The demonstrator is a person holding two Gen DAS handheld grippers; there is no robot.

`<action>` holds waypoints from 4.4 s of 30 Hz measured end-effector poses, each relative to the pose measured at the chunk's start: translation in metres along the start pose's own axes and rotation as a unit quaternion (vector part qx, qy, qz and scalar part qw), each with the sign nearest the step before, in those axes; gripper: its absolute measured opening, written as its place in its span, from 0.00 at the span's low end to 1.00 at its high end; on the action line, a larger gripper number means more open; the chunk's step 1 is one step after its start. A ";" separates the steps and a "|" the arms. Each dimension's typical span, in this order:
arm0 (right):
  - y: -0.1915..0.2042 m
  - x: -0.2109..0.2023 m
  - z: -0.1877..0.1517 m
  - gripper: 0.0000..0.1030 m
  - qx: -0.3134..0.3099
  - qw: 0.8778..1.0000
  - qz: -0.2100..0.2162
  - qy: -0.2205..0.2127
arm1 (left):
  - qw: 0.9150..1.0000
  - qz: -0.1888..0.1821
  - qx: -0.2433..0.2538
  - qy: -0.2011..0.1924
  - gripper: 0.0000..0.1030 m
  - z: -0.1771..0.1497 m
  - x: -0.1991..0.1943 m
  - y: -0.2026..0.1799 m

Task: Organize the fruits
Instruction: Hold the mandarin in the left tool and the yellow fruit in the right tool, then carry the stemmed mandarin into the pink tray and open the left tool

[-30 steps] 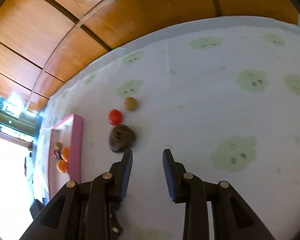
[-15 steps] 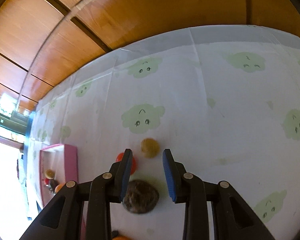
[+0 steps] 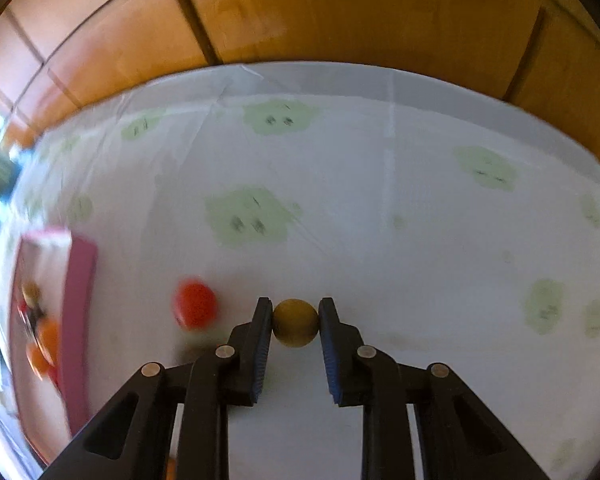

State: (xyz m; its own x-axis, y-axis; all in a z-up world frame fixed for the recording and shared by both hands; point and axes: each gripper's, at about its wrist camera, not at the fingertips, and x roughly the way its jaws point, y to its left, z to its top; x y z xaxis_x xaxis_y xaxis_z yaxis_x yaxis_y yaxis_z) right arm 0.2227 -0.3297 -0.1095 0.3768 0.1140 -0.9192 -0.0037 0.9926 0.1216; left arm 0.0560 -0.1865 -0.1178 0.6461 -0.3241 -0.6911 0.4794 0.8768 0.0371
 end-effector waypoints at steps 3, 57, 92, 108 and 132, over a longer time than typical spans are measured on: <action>-0.027 -0.010 -0.026 0.23 -0.010 0.999 -0.018 0.026 | 1.000 0.000 0.000 0.000 0.39 0.001 0.000 0.000; -0.060 -0.012 -0.067 0.22 -0.060 0.998 -0.028 0.004 | 0.999 -0.006 -0.022 0.024 0.39 0.020 -0.044 0.015; -0.011 -0.016 -0.087 0.22 -0.113 0.991 -0.070 -0.013 | 0.997 0.011 -0.078 0.018 0.39 0.019 -0.080 0.060; -0.010 -0.016 -0.087 0.22 -0.119 0.990 -0.076 -0.015 | 0.989 0.055 -0.133 0.025 0.39 0.008 -0.092 0.123; -0.007 -0.016 -0.088 0.22 -0.122 0.989 -0.085 -0.017 | 0.963 0.117 -0.231 0.070 0.39 -0.010 -0.071 0.234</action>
State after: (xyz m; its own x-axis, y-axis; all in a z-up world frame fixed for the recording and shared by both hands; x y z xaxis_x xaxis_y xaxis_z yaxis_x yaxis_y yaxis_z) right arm 0.1352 -0.3352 -0.1286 0.4220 -0.0527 -0.9051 -0.1601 0.9783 -0.1317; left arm 0.1165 0.0455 -0.0671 0.6017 -0.0762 -0.7951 -0.0054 0.9950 -0.0994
